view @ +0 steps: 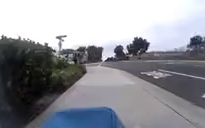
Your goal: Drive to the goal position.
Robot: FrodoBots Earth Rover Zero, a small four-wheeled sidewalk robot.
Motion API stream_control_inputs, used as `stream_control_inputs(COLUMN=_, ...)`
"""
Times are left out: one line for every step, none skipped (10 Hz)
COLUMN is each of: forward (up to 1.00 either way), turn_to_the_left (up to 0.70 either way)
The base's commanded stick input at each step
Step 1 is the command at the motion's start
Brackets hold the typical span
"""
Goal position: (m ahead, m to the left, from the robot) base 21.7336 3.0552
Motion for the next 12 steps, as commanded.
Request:
stream_control_inputs(forward=1.00, turn_to_the_left=0.00)
stream_control_inputs(forward=1.00, turn_to_the_left=0.00)
stream_control_inputs(forward=1.00, turn_to_the_left=0.00)
stream_control_inputs(forward=1.00, turn_to_the_left=0.00)
stream_control_inputs(forward=1.00, turn_to_the_left=0.00)
stream_control_inputs(forward=1.00, turn_to_the_left=0.00)
stream_control_inputs(forward=1.00, turn_to_the_left=0.00)
stream_control_inputs(forward=1.00, turn_to_the_left=0.00)
stream_control_inputs(forward=1.00, turn_to_the_left=0.00)
stream_control_inputs(forward=1.00, turn_to_the_left=0.09)
stream_control_inputs(forward=1.00, turn_to_the_left=0.27)
stream_control_inputs(forward=1.00, turn_to_the_left=0.27)
